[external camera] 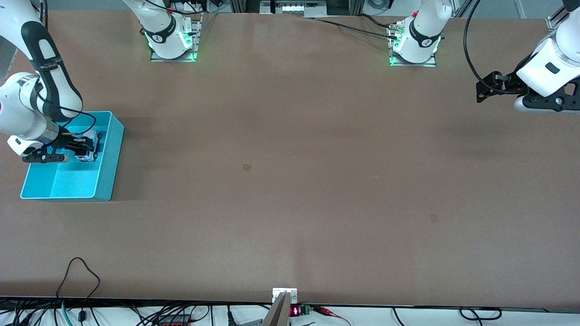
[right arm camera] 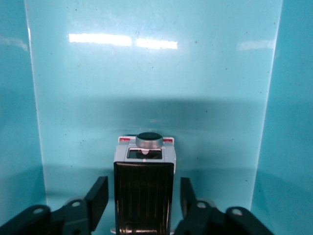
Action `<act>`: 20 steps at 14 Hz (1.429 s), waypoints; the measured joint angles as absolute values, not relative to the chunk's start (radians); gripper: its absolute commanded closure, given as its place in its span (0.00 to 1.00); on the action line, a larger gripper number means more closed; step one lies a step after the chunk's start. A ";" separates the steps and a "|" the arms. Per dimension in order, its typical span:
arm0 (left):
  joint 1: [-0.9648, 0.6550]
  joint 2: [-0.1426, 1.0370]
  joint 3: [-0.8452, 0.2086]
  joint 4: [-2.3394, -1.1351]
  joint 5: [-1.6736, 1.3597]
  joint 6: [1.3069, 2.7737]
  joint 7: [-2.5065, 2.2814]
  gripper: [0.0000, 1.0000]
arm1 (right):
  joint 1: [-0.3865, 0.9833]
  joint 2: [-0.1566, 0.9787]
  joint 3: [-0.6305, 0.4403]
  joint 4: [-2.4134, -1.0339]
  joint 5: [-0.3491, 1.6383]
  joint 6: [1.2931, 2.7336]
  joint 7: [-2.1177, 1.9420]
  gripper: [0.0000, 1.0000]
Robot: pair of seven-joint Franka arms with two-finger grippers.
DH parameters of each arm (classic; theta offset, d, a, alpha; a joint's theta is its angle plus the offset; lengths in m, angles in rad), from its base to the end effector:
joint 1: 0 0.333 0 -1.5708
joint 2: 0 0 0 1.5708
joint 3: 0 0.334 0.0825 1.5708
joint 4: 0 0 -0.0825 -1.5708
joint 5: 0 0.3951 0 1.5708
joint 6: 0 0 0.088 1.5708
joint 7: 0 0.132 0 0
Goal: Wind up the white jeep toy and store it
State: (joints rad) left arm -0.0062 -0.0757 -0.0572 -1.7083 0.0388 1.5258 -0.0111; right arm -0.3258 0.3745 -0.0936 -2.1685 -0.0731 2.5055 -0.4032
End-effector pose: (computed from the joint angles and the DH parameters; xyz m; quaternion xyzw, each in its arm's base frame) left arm 0.5291 -0.0293 0.5897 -0.9980 0.0261 0.0526 0.0235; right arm 0.5227 -0.2346 0.1995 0.9988 0.0246 -0.0322 0.0278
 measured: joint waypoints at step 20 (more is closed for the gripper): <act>-0.006 -0.076 -0.057 -1.708 0.039 1.526 -0.010 0.00 | -0.056 0.038 -0.049 -1.853 0.016 1.868 -0.156 0.00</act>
State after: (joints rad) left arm -0.0064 -0.0757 -0.0572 -1.7075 0.0388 1.5256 -0.0099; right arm -0.0558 0.0381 -0.0487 -1.8531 0.0162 1.8678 -0.1557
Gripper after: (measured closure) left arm 0.000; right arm 0.000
